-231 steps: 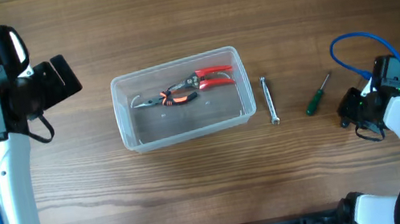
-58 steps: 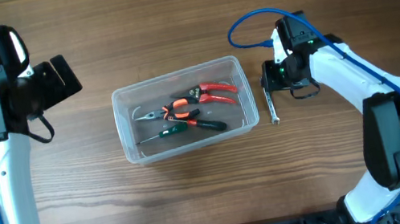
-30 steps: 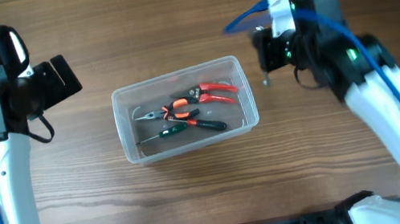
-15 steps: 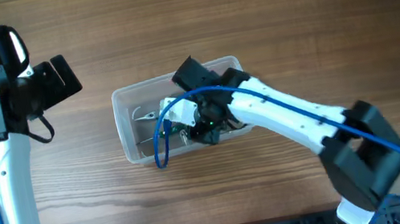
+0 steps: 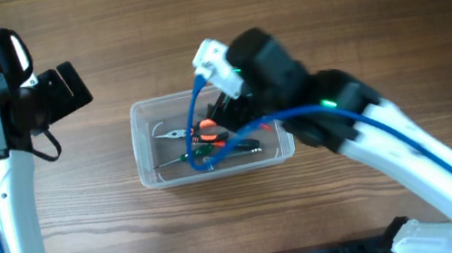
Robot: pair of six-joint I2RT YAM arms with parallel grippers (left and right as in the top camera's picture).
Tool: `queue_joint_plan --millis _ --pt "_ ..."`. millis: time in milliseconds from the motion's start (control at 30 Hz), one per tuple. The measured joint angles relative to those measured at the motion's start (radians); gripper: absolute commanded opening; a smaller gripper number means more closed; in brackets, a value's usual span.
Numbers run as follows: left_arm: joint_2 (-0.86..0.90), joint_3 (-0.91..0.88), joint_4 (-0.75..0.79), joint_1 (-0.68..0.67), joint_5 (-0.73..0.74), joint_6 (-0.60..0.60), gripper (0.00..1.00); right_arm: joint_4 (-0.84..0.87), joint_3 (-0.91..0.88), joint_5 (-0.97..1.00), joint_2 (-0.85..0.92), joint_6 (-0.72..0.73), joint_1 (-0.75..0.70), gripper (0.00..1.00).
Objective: Pack container
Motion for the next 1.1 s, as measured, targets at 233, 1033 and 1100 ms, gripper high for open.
queue_joint_plan --millis 233,1033,1100 --pt "0.0 0.0 0.001 0.0 0.0 0.0 1.0 -0.032 0.007 0.089 -0.198 0.167 -0.222 1.0" --pt "0.0 0.0 0.001 0.0 0.0 0.0 1.0 0.049 -0.25 0.165 -0.684 0.108 -0.423 1.0" --pt "0.0 0.0 0.0 0.0 0.0 0.0 1.0 0.133 -0.414 0.108 -0.813 0.103 -0.491 1.0"
